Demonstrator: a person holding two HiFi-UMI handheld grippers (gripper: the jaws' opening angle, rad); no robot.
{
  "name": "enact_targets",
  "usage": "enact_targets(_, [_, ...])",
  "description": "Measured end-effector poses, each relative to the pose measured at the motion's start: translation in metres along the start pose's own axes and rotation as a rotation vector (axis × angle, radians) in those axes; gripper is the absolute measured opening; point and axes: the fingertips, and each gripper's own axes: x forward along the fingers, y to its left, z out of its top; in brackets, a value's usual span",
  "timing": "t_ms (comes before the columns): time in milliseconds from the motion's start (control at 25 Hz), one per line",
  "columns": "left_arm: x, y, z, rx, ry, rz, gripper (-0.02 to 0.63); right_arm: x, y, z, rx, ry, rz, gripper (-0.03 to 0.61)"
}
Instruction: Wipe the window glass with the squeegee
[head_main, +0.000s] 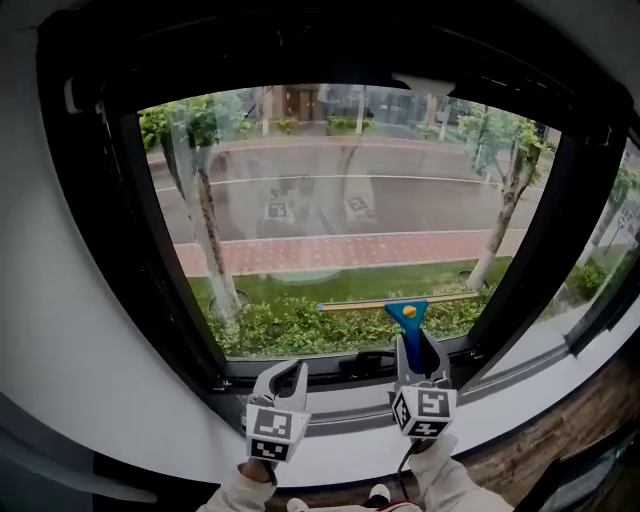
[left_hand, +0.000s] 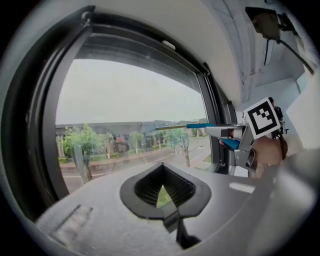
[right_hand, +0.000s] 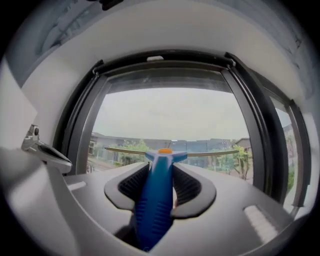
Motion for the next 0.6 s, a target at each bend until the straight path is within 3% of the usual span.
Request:
enact_targets(160, [-0.042, 0.073, 0.117, 0.070, -0.199, 0.080, -0.002, 0.028, 0.080, 0.125, 0.010, -0.185, 0.065, 0.149])
enact_targets(320, [-0.070, 0.106, 0.225, 0.072, -0.371, 0.092, -0.002, 0.042, 0.131, 0.236, -0.027, -0.354, 0.087, 0.149])
enact_targets(480, [-0.086, 0.119, 0.290, 0.117, -0.442, 0.119, -0.002, 0.062, 0.149, 0.310, -0.006, -0.419, 0.075, 0.149])
enact_targets(600, [-0.096, 0.124, 0.320, 0.137, -0.472, 0.133, -0.002, 0.076, 0.154, 0.344, -0.033, -0.458, 0.054, 0.149])
